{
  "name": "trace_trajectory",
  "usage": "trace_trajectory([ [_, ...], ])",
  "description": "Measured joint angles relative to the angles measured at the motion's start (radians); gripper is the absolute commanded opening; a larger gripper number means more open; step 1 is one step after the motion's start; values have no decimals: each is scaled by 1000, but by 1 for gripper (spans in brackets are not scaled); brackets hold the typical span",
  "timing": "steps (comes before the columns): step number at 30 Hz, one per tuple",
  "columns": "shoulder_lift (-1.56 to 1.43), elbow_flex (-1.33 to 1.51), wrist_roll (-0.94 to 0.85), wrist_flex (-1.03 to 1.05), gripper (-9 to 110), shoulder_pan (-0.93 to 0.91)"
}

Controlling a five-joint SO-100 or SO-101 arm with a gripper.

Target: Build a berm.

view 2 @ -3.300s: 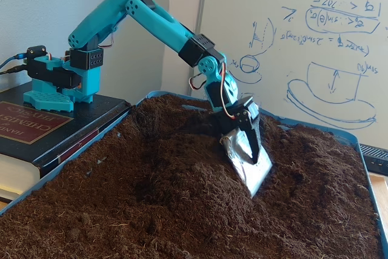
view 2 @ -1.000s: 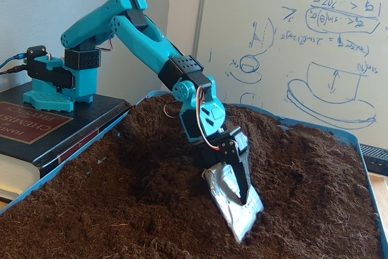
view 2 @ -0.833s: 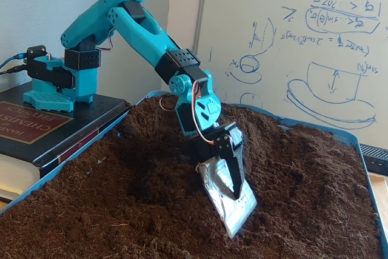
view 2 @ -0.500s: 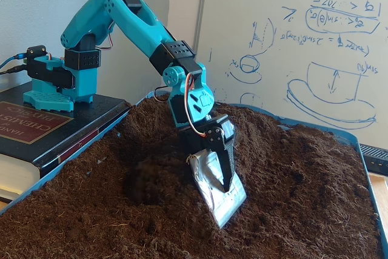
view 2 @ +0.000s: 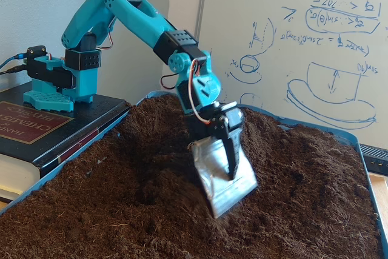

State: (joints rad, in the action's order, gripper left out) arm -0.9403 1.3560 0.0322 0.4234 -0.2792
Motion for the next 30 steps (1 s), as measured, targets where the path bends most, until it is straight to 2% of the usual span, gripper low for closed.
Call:
trace_trajectory([
  [6,75,-215,230,0,0,153],
  [10,238,-345,244,-17,0,259],
  [15,411,-422,163,-106,0,345],
  [23,436,-345,92,-120,0,350],
  [30,230,-71,72,-86,0,347],
])
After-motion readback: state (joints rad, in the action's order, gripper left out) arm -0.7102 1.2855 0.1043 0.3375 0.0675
